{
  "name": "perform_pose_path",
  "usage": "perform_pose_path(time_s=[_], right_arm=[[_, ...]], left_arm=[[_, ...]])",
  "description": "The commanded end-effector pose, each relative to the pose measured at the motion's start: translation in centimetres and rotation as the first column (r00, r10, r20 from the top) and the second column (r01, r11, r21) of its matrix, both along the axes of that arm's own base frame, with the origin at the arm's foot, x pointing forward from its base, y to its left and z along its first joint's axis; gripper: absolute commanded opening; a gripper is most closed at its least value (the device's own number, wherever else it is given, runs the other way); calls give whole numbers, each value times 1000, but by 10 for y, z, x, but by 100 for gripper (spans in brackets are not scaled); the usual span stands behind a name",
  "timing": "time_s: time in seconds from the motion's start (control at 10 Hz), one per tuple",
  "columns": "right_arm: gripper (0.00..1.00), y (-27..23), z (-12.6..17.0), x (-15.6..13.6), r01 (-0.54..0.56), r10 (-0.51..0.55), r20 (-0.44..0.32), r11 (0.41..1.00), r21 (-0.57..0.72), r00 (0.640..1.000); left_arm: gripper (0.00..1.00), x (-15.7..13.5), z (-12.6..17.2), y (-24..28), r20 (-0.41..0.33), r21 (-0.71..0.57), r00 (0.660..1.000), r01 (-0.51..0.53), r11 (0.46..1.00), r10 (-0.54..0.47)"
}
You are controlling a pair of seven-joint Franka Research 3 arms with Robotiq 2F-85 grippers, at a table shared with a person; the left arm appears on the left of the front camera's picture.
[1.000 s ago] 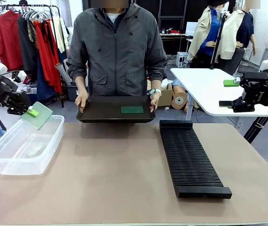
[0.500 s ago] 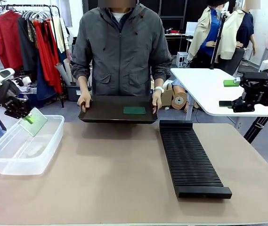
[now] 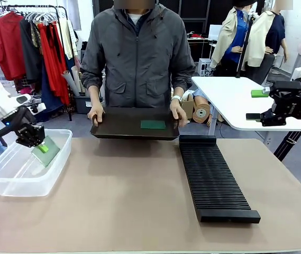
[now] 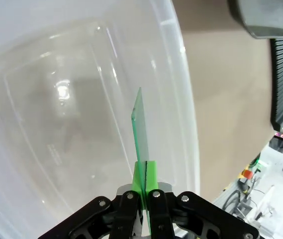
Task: Sort PCBs into racks and boxes based on the side picked up.
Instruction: If the short side of the Blank PCB is picked up, insert it into the PCB Rack ; if the long side is picked up, place it in the Organizing box.
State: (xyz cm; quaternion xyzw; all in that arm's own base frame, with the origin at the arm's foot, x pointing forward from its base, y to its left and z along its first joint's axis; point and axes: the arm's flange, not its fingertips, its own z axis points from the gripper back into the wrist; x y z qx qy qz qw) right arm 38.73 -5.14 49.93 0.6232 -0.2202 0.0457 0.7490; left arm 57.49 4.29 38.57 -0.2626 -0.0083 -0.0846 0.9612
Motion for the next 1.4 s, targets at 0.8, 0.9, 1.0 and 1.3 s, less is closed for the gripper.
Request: perform_pose_path(time_s=[0.8, 0.9, 1.0, 1.3], right_arm=[[100, 1, 4, 0, 4, -3, -15, 1000, 16, 1000], [100, 1, 4, 0, 4, -3, -15, 1000, 16, 1000], [100, 1, 4, 0, 4, -3, -15, 1000, 16, 1000], [100, 1, 4, 0, 4, -3, -15, 1000, 16, 1000]], left_arm=[[99, 3, -21, 1, -38, 61, 998, -47, 997, 50], [100, 2, -17, 2, -32, 59, 998, -45, 997, 47], [100, -1, -9, 4, -26, 65, 998, -53, 996, 55], [100, -20, 33, 8, 39, 92, 996, -82, 992, 79]])
